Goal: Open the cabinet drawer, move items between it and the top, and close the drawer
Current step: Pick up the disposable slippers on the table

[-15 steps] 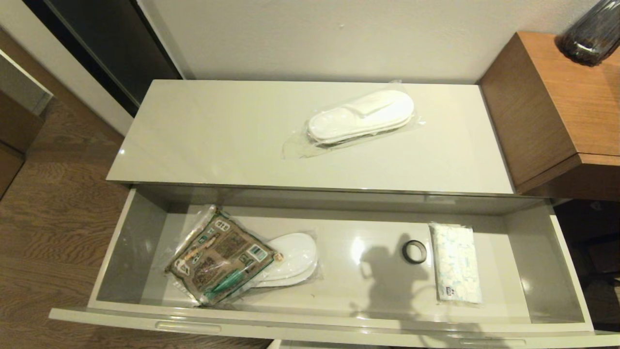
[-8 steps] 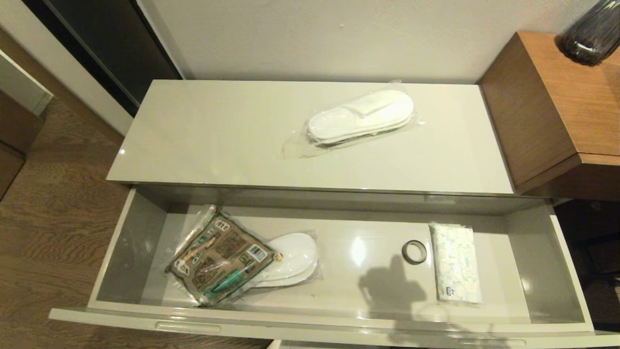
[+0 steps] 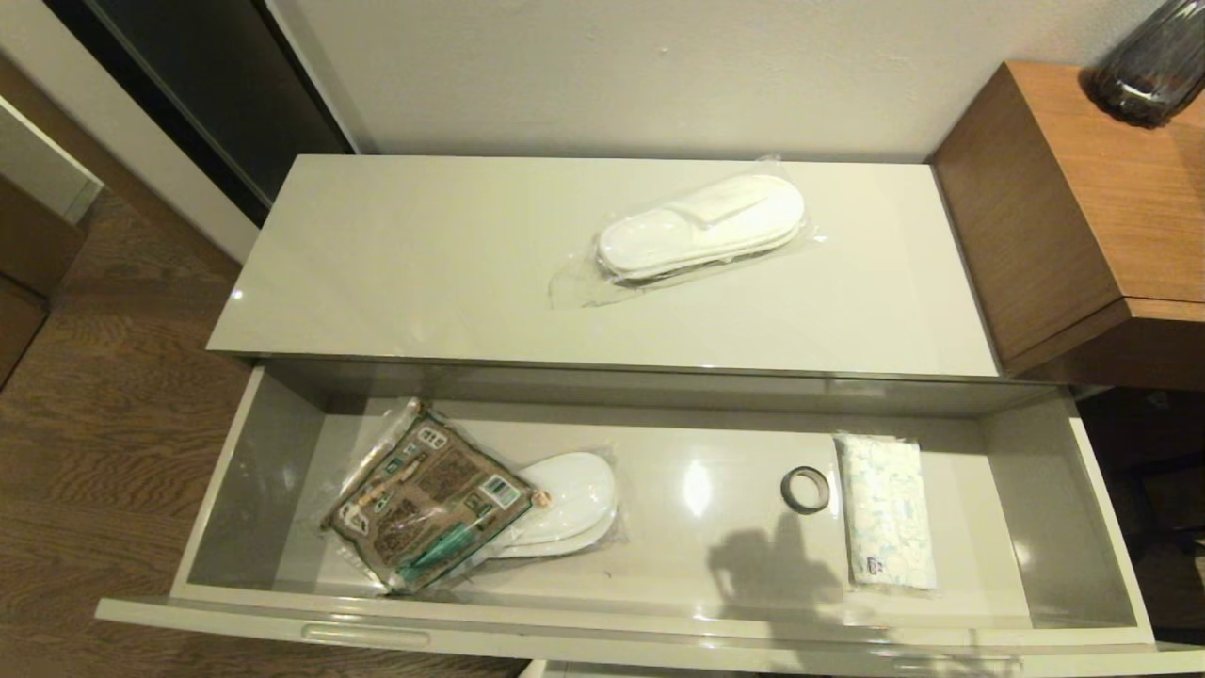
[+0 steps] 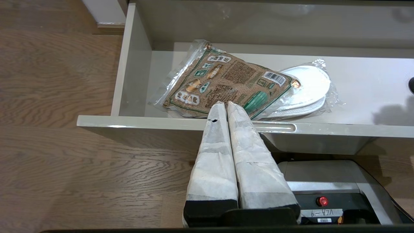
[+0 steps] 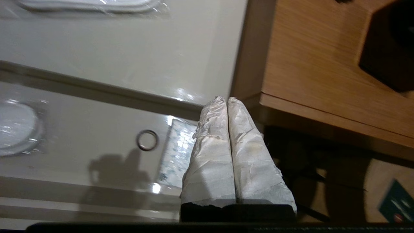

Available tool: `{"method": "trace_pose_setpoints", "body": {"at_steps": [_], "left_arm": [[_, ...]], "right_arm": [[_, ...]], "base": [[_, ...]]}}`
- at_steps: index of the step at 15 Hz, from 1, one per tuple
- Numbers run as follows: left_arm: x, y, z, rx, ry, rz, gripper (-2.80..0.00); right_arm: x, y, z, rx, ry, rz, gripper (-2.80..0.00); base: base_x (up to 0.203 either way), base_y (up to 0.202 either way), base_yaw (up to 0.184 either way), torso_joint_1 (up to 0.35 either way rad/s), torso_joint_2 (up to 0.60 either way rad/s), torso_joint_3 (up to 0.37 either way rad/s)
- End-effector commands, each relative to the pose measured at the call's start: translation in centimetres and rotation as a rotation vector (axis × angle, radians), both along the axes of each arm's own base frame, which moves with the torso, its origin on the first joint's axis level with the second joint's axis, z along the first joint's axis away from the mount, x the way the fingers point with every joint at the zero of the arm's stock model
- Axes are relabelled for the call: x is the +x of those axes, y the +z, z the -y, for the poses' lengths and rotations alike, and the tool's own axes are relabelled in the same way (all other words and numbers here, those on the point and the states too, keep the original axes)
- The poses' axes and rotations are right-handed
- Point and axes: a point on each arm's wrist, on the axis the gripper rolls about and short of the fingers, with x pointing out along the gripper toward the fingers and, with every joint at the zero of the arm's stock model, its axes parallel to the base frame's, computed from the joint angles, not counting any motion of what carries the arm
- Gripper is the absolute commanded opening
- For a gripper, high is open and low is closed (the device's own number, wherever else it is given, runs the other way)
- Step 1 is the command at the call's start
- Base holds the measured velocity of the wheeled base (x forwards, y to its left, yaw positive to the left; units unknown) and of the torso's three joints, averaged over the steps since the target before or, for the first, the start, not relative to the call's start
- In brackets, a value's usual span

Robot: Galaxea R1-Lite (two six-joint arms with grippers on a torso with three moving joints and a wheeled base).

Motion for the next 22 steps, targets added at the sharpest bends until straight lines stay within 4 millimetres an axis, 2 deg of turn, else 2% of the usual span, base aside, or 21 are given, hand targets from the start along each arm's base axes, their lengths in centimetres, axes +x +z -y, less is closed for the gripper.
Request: {"method": "trace_pose_setpoints", "body": {"at_steps": [1,5,6,10,11,13,15,16,17,18,20,22], "left_arm": [[0.0,0.0,0.0,0.0,0.0,-0.001,-2.8],[0.0,0.0,0.0,0.0,-0.001,-0.001,-2.8],[0.0,0.0,0.0,0.0,0.0,-0.001,-2.8],[0.0,0.0,0.0,0.0,0.0,-0.001,-2.8],[0.0,0.0,0.0,0.0,0.0,-0.001,-2.8],[0.0,0.0,0.0,0.0,0.0,-0.001,-2.8],[0.0,0.0,0.0,0.0,0.0,-0.001,-2.8],[0.0,0.0,0.0,0.0,-0.001,-0.001,-2.8],[0.0,0.0,0.0,0.0,-0.001,-0.001,-2.8],[0.0,0.0,0.0,0.0,0.0,-0.001,-2.8],[0.0,0.0,0.0,0.0,0.0,-0.001,-2.8],[0.0,0.0,0.0,0.0,0.0,-0.001,-2.8]], "right_arm": [[0.2,0.7,0.5,0.017,-0.063,0.018,-2.8],[1.7,6.8,2.8,0.16,-0.29,0.166,-2.8],[2.0,7.2,2.9,0.155,-0.301,0.167,-2.8],[0.6,7.4,6.6,0.129,-0.335,0.145,-2.8],[-0.2,7.0,7.1,0.129,-0.279,0.103,-2.8],[-2.3,5.0,7.1,0.205,-0.06,-0.085,-2.8],[-3.9,1.8,6.4,0.47,0.088,-0.371,-2.8],[-4.6,0.9,6.0,0.61,0.143,-0.464,-2.8],[-4.3,0.3,5.9,0.727,0.174,-0.541,-2.8],[-3.9,0.0,5.9,0.767,0.177,-0.575,-2.8],[-2.1,-0.3,6.1,0.822,0.202,-0.646,-2.8],[-1.9,-0.3,6.1,0.822,0.197,-0.646,-2.8]], "base": [[0.0,0.0,0.0,0.0,0.0,0.0],[0.0,0.0,0.0,0.0,0.0,0.0],[0.0,0.0,0.0,0.0,0.0,0.0],[0.0,0.0,0.0,0.0,0.0,0.0],[0.0,0.0,0.0,0.0,0.0,0.0],[0.0,0.0,0.0,0.0,0.0,0.0],[0.0,0.0,0.0,0.0,0.0,0.0],[0.0,0.0,0.0,0.0,0.0,0.0],[0.0,0.0,0.0,0.0,0.0,0.0],[0.0,0.0,0.0,0.0,0.0,0.0],[0.0,0.0,0.0,0.0,0.0,0.0],[0.0,0.0,0.0,0.0,0.0,0.0]]}}
